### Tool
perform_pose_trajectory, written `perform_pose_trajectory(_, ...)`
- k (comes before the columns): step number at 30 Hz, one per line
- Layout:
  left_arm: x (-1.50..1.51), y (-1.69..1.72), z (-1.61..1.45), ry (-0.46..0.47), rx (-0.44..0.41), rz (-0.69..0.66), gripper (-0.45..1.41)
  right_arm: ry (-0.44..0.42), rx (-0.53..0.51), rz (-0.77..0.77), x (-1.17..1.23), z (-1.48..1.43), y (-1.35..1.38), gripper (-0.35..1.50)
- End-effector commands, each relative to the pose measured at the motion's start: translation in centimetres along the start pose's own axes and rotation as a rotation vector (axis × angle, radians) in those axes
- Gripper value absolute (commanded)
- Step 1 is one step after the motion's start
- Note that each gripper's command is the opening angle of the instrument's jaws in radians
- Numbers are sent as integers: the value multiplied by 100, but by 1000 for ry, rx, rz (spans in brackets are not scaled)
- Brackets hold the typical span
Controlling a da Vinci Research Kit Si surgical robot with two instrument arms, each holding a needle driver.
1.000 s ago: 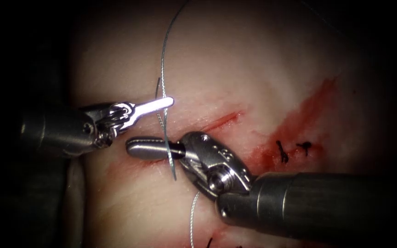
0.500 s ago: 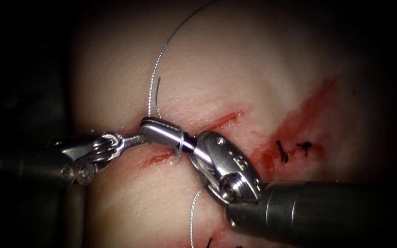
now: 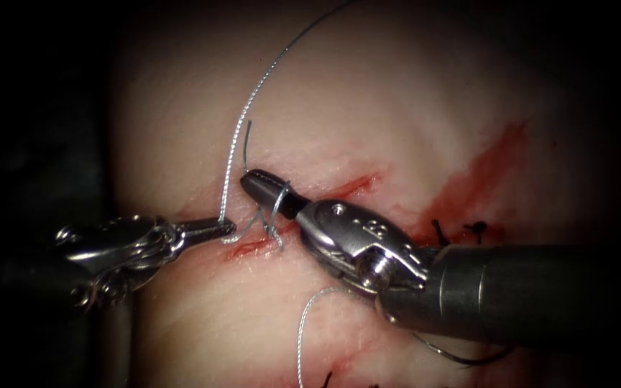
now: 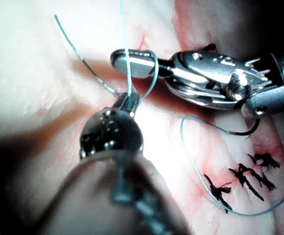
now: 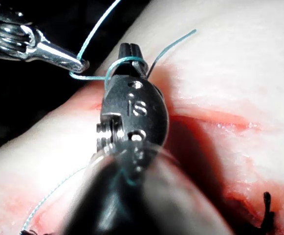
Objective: Wound Closure
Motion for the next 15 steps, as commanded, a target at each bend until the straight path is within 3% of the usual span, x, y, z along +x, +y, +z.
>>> perform_pose_trajectory(1,-3,0,10,-19,21,21,-45,-46,-32,23,3,14,-7,-35)
perform_pose_trajectory(8,-3,4,26,-71,93,100,-45,-121,-94,134,25,25,-30,-35)
perform_pose_trajectory(10,-5,3,28,-75,101,107,-45,-123,-94,138,28,28,-33,-3)
perform_pose_trajectory(15,-15,-3,32,-102,112,124,-45,-129,-133,147,30,27,-30,2)
